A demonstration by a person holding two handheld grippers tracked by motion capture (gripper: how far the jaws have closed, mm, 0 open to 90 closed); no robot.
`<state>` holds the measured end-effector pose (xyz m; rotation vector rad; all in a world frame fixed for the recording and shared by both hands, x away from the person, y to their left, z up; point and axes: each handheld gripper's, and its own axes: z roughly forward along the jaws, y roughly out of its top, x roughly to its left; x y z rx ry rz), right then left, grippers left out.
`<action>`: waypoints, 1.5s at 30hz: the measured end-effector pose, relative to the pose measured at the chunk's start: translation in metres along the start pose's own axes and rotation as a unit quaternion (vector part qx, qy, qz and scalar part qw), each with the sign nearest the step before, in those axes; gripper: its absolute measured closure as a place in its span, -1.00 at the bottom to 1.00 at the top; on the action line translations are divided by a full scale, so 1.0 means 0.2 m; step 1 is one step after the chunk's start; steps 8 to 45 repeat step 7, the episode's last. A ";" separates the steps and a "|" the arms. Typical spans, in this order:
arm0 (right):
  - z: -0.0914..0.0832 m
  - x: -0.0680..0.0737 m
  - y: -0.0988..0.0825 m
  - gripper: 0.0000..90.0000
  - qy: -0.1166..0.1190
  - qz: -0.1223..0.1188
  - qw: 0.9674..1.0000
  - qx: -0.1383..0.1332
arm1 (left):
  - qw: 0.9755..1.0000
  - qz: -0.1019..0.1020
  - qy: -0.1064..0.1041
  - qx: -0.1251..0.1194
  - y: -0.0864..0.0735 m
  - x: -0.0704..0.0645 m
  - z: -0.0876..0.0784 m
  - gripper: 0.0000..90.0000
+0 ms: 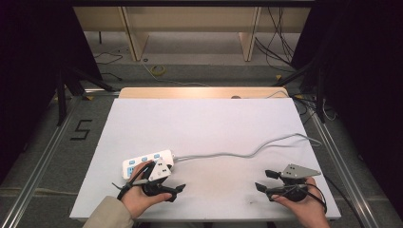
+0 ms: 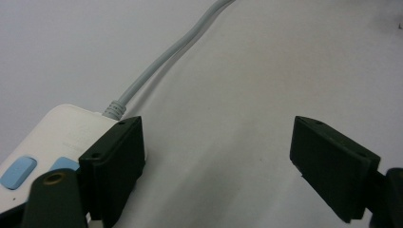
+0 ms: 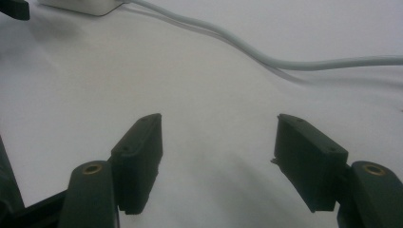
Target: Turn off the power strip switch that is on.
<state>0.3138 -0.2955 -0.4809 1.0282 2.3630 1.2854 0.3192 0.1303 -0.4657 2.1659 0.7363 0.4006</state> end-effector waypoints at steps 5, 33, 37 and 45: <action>0.00 0.00 0.00 -0.24 0.001 -0.002 1.000 -0.001 | 1.000 0.002 0.002 0.000 0.00 -0.01 0.02 -0.59; 0.00 0.00 0.00 -0.24 0.001 -0.001 1.000 -0.004 | 1.000 0.005 -0.003 0.001 0.01 -0.03 0.03 -0.61; 0.00 0.00 0.00 -0.24 0.001 -0.001 1.000 -0.004 | 1.000 0.005 -0.003 0.001 0.01 -0.03 0.03 -0.61; 0.00 0.00 0.00 -0.24 0.001 -0.001 1.000 -0.004 | 1.000 0.005 -0.003 0.001 0.01 -0.03 0.03 -0.61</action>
